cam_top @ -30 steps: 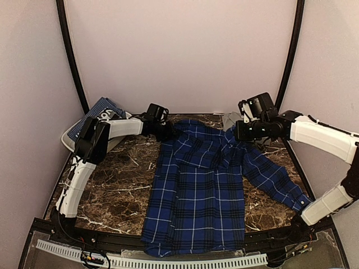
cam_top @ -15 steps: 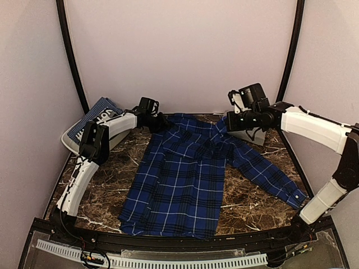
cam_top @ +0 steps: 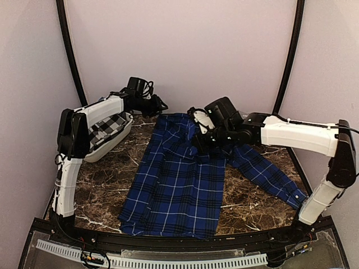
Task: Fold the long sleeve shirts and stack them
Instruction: Move the 1/3-folded shirt to the center of the board, then fold the sleeve of the 1/3-folded shirt.
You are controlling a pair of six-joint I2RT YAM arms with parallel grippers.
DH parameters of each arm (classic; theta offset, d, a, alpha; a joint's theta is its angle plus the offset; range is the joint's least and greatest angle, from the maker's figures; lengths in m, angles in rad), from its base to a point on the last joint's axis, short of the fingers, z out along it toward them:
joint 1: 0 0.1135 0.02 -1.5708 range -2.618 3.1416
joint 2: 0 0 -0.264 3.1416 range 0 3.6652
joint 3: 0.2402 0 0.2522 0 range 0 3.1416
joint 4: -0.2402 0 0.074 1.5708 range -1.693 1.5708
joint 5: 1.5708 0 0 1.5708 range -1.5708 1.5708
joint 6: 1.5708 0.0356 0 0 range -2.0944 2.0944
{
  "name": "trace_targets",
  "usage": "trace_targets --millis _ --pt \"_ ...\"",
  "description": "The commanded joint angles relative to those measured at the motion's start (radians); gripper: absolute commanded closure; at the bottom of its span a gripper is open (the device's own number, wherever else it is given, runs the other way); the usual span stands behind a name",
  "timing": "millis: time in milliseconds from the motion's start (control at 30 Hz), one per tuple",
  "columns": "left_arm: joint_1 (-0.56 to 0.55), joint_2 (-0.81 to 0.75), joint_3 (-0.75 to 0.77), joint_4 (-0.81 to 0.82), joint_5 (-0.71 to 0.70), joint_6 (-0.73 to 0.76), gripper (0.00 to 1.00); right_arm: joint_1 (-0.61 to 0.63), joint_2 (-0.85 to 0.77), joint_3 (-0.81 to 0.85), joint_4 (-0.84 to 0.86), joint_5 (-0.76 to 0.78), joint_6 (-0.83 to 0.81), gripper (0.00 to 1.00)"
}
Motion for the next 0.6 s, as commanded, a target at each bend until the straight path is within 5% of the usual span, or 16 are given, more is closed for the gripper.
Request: trace_targets --millis 0,300,567 --pt "-0.008 -0.121 -0.163 0.042 0.089 0.029 0.66 0.056 0.006 0.029 0.037 0.062 0.018 1.00" --pt "-0.108 -0.063 -0.281 0.189 0.065 -0.046 0.76 0.090 -0.109 -0.002 -0.006 0.235 0.100 1.00" --pt "-0.173 0.139 -0.106 0.254 0.003 -0.099 0.79 0.104 -0.217 -0.026 -0.042 0.241 0.100 1.00"
